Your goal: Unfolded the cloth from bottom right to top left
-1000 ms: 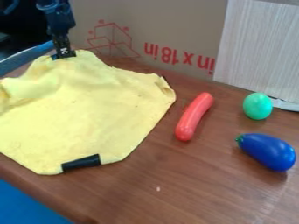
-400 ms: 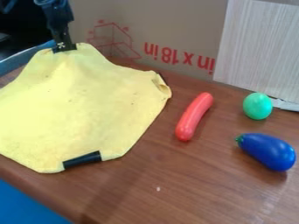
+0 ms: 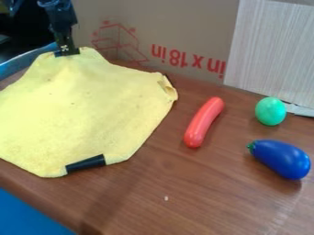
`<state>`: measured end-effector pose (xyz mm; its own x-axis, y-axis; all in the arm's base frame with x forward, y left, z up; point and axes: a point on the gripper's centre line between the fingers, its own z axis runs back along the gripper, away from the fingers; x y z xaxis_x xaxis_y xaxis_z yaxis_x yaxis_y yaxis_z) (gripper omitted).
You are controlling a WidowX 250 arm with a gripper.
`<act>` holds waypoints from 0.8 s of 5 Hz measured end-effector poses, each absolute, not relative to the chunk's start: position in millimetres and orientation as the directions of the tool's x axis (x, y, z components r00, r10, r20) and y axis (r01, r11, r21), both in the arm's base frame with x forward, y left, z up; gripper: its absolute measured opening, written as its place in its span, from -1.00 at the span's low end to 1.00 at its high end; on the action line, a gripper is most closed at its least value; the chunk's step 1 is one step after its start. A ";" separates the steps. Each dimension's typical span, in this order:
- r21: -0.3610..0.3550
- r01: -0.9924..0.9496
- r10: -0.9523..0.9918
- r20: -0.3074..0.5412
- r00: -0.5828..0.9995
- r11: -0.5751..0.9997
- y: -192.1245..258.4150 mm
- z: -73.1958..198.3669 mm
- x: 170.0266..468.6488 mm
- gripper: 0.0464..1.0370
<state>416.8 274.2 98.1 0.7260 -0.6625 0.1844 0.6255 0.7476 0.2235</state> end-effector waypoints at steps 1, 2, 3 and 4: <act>0.215 0.633 -0.667 0.188 0.721 0.744 272.7 89.0 415.4 -0.15; 0.211 0.636 -0.670 0.201 0.715 0.742 267.4 86.9 412.4 0.47; 0.237 0.635 -0.677 0.231 0.699 0.735 262.3 97.2 412.2 0.91; 0.252 0.610 -0.660 0.257 0.706 0.751 262.3 112.5 406.2 0.93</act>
<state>406.2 262.3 112.5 0.7057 -0.6601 0.2573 0.6104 0.7509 0.2520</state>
